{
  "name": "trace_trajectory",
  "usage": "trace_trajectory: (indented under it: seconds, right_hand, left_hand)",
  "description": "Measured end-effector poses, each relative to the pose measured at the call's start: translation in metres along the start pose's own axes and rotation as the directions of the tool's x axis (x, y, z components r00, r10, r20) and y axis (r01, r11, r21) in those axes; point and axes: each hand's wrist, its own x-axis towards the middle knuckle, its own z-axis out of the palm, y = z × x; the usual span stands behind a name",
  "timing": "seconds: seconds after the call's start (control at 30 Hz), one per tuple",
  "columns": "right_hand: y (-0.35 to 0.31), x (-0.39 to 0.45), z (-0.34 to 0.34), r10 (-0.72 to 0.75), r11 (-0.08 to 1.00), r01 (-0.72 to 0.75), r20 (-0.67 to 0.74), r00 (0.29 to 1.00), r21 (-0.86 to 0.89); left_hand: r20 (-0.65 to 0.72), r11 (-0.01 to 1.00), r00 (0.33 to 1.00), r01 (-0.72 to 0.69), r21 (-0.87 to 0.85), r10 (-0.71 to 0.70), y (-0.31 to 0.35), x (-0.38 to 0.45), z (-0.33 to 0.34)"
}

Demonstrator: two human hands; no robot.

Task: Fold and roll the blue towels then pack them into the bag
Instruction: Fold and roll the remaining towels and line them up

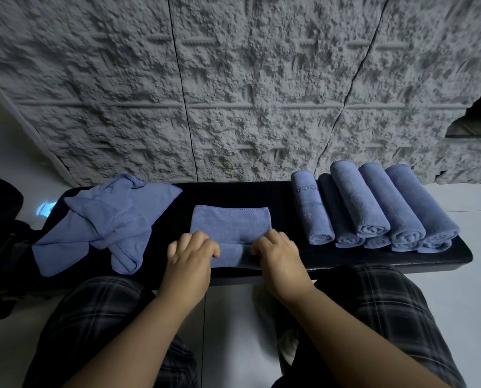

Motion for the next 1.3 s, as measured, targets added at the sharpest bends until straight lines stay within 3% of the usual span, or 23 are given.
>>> trace_trajectory:
  seconds: [0.13, 0.33, 0.53, 0.77, 0.93, 1.03, 1.1, 1.2, 1.3]
  right_hand:
    - [-0.004, 0.000, 0.005, -0.025, 1.000, 0.025, -0.043, 0.999, -0.013]
    - [0.001, 0.000, 0.010, -0.013, 0.995, 0.015, 0.026, 1.000, -0.094]
    - [0.012, 0.004, 0.014, -0.020, 0.995, 0.020, 0.000, 1.000, -0.099]
    - [0.019, 0.008, -0.001, 0.030, 0.997, -0.043, 0.192, 0.981, 0.063]
    - [0.021, 0.007, -0.018, 0.107, 0.923, -0.248, 0.425, 0.899, 0.292]
    - [0.016, 0.007, -0.023, 0.130, 0.846, -0.342, 0.466, 0.875, 0.408]
    - [0.014, 0.009, -0.025, 0.147, 0.822, -0.368, 0.463, 0.874, 0.435]
    - [0.012, 0.011, -0.022, 0.180, 0.821, -0.387, 0.453, 0.873, 0.420]
    - [0.013, 0.011, -0.013, 0.217, 0.855, -0.374, 0.408, 0.887, 0.359]
  left_hand:
    - [0.008, 1.000, 1.000, 0.002, 0.027, -0.002, 0.001, -0.002, 0.001]
    - [0.117, 0.999, 0.993, 0.017, 0.039, -0.022, -0.002, -0.001, -0.002]
    - [0.182, 0.997, 0.982, 0.065, -0.048, -0.055, -0.011, 0.004, 0.000]
    - [0.304, 0.967, 0.950, 0.142, -0.210, -0.073, -0.018, 0.008, -0.008]
    - [0.399, 0.935, 0.914, 0.196, -0.294, -0.066, -0.021, 0.007, -0.013]
    - [0.389, 0.951, 0.918, 0.182, -0.250, -0.074, -0.021, 0.008, -0.013]
    - [0.312, 0.972, 0.942, 0.178, -0.155, -0.123, -0.016, 0.008, -0.012]
    - [0.091, 0.995, 0.996, 0.025, -0.098, -0.016, -0.006, 0.003, -0.013]
    - [0.059, 0.995, 0.993, -0.096, -0.032, 0.098, 0.003, -0.003, -0.011]
